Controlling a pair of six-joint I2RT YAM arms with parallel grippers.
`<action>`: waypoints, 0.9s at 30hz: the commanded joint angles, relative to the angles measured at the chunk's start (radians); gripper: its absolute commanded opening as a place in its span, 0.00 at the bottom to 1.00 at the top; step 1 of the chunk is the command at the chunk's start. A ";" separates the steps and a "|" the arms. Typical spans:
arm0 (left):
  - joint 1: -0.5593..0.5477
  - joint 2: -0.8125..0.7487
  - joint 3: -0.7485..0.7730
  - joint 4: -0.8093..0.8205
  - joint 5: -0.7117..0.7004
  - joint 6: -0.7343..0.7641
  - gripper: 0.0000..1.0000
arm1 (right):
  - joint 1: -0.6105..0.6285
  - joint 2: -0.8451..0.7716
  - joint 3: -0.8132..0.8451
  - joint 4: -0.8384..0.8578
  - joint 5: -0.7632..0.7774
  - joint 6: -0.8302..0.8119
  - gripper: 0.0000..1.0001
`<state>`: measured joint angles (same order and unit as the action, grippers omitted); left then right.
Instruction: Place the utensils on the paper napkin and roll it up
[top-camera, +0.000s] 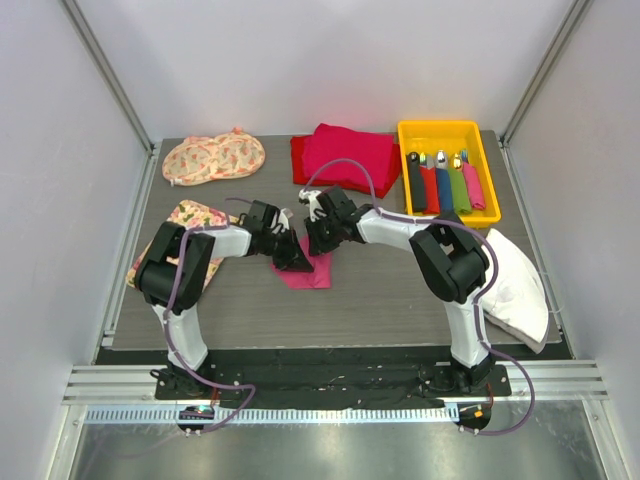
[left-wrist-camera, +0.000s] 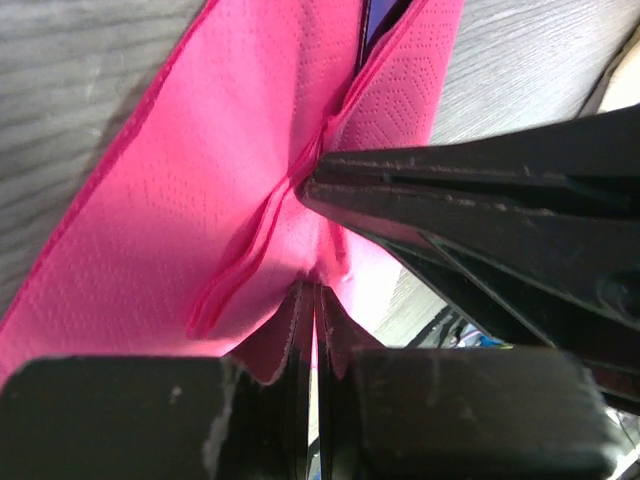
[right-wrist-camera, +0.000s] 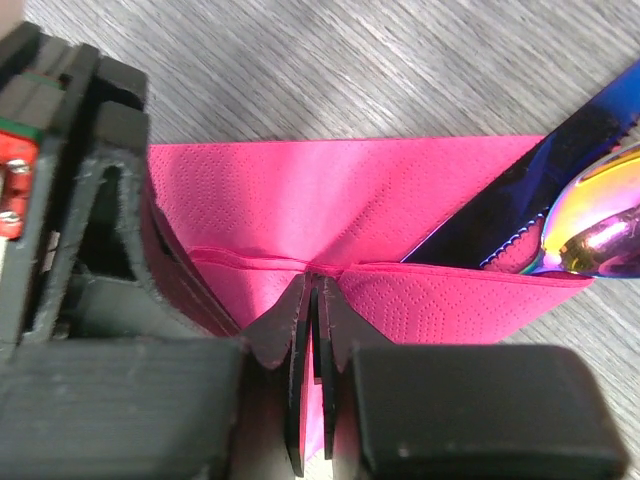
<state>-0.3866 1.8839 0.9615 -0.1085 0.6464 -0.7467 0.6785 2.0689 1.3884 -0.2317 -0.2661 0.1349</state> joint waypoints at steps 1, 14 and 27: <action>-0.003 -0.074 -0.012 0.001 -0.037 0.026 0.08 | 0.001 0.014 -0.049 -0.037 0.033 -0.043 0.10; -0.037 -0.037 -0.021 0.013 -0.056 0.000 0.08 | 0.000 -0.004 -0.043 -0.034 0.015 -0.046 0.10; -0.028 0.089 -0.018 -0.099 -0.151 0.049 0.04 | -0.017 -0.078 0.052 -0.057 -0.045 0.020 0.19</action>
<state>-0.4145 1.8942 0.9665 -0.1173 0.6418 -0.7525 0.6781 2.0590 1.3853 -0.2379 -0.2878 0.1272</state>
